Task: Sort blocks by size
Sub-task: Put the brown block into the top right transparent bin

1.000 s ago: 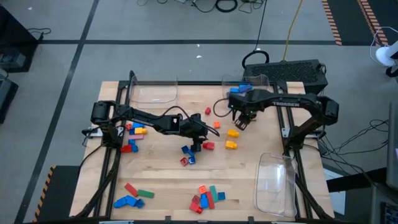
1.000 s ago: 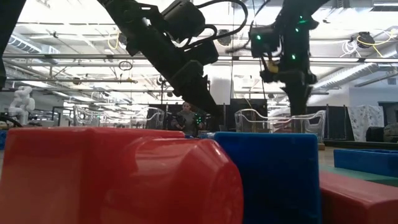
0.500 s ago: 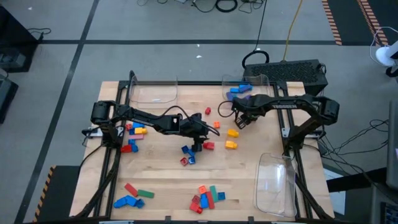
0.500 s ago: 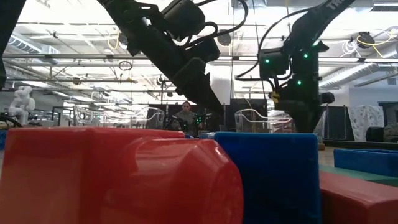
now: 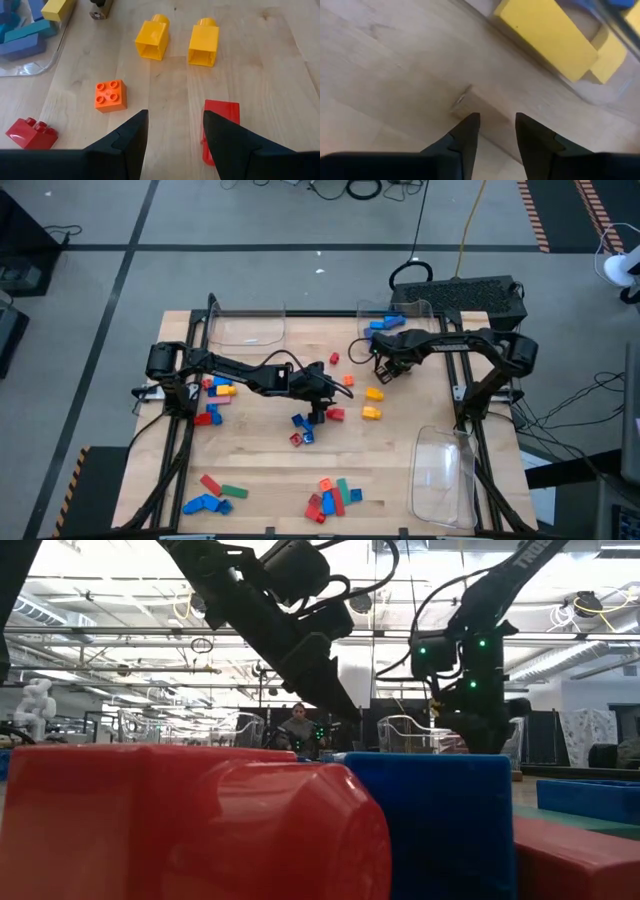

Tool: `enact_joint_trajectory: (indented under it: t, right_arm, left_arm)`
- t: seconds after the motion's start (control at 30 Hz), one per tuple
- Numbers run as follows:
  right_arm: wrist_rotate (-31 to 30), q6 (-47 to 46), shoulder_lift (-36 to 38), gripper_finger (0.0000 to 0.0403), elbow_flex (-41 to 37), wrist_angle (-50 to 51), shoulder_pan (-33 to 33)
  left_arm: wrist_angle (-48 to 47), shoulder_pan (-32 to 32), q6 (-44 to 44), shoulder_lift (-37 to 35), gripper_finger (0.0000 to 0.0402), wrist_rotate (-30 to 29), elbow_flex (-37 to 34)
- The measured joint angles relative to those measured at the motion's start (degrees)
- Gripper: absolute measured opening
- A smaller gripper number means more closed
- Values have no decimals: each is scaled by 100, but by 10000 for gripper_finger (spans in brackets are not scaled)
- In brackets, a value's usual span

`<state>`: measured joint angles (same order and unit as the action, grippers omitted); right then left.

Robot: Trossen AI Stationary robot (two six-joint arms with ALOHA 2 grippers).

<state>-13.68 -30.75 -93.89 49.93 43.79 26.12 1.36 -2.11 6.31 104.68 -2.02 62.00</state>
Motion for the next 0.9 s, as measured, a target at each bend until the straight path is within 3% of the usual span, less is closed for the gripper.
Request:
enact_joint_trajectory:
  t: [0.23, 0.4, 0.6, 0.9]
  right_arm:
    - [390, -13, 2, 61, 1, -127, -279]
    - [966, -152, 38, 46, 83, -213, -703]
    - [1217, -45, -8, 53, 460, 25, -1181]
    - [814, 1762, 0, 110, 845, 844, -1575]
  left_arm:
    - [-37, 0, 4, 0, 192, 0, 0]
    - [-37, 0, 7, 0, 192, 0, 0]
    - [-38, 0, 7, 0, 192, -13, 0]
    - [-91, 0, 7, 0, 192, -20, 0]
